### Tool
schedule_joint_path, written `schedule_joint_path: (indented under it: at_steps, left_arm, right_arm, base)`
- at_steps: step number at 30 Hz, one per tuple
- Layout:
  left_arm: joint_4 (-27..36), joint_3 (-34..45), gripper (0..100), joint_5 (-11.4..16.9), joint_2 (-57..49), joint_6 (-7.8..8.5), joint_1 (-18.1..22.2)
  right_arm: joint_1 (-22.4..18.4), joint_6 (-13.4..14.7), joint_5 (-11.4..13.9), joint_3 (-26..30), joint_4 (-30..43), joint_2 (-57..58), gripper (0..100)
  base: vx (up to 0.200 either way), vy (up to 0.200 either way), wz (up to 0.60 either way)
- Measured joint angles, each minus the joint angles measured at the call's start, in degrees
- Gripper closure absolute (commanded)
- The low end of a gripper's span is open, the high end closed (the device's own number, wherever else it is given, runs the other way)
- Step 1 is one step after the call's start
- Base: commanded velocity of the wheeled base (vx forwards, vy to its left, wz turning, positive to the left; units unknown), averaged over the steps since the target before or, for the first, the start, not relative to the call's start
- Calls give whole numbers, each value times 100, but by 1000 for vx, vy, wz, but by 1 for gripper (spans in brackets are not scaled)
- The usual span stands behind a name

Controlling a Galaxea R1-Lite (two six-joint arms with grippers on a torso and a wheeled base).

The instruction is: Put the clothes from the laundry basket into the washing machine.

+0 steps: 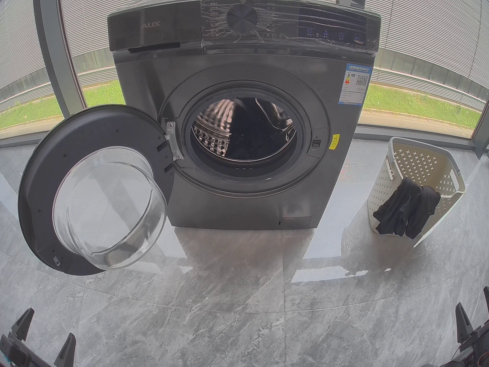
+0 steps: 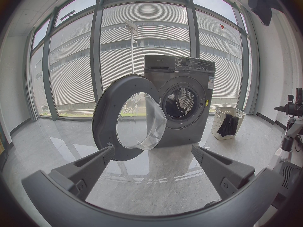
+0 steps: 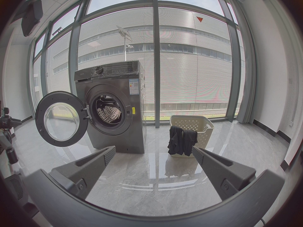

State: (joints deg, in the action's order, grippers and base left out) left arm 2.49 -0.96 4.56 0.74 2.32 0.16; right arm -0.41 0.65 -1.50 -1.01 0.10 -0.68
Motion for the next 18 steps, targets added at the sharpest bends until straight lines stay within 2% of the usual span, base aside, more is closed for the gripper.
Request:
schedule_joint_path:
  at_steps: [5, 11, 16, 18]
  left_arm:
    - [-17, 0, 0, 1, 0, 22, 0]
    - [-24, -2, 0, -43, 0, -73, -2]
    - [-26, -5, 0, -49, 0, -49, 0]
    - [-28, -5, 0, -51, 0, -33, 0]
  right_arm:
    - [9, -2, 0, 0, 0, -2, 0]
    - [4, -2, 2, 0, 0, -2, 0]
    - [9, -2, 0, 0, 0, -5, 0]
    - [9, -2, 2, 0, 0, -5, 0]
  base:
    - [0, -200, 0]
    - [0, -200, 0]
    - [0, -200, 0]
    - [0, 0, 0]
